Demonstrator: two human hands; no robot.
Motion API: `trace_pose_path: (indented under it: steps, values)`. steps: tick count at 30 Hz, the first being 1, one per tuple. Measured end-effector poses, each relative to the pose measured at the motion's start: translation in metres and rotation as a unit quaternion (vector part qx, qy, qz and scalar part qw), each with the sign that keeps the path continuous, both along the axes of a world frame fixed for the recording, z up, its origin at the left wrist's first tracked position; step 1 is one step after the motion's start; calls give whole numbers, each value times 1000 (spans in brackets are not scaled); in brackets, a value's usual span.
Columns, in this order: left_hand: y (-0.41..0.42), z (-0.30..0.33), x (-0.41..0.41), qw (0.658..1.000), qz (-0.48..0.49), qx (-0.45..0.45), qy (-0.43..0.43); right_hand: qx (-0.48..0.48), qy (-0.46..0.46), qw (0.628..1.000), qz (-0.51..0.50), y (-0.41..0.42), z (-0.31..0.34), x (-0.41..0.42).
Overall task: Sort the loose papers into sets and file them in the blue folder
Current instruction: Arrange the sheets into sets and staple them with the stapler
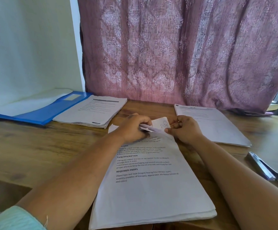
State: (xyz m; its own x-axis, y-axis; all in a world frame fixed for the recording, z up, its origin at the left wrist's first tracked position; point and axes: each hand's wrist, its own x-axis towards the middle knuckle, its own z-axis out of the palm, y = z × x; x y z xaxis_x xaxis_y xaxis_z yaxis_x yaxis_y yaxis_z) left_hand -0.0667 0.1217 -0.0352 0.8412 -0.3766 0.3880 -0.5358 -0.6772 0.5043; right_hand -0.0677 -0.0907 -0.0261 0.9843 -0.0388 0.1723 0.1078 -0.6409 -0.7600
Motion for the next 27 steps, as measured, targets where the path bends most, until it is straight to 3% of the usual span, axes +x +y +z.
trace_pose_path:
  steps: [10, 11, 13, 15, 16, 22, 27]
  values:
    - [4, -2, 1, 1000, 5, -3, -24, 1, -80, 997, -6, 1, 7, -6]
    - [3, -2, 1, 1000, -2, -12, -20, 22, -79, 997, -9, 1, 8, -7]
    - [3, -4, 3, 1000, -8, -17, -21, 161, -14, 987, 20, 1, 10, -8]
    - [3, -5, 5, 1000, -9, -21, -20, 332, 84, 937, 69, -1, 10, -9]
    - [4, -6, 6, 999, -10, -26, -19, 371, 114, 919, 74, -3, 8, -8]
    - [4, -6, 6, 999, -5, -33, -28, 445, 146, 883, 37, -9, 5, 0]
    - [4, -7, 7, 999, 2, -40, -23, 428, 159, 889, 32, -8, 6, 1]
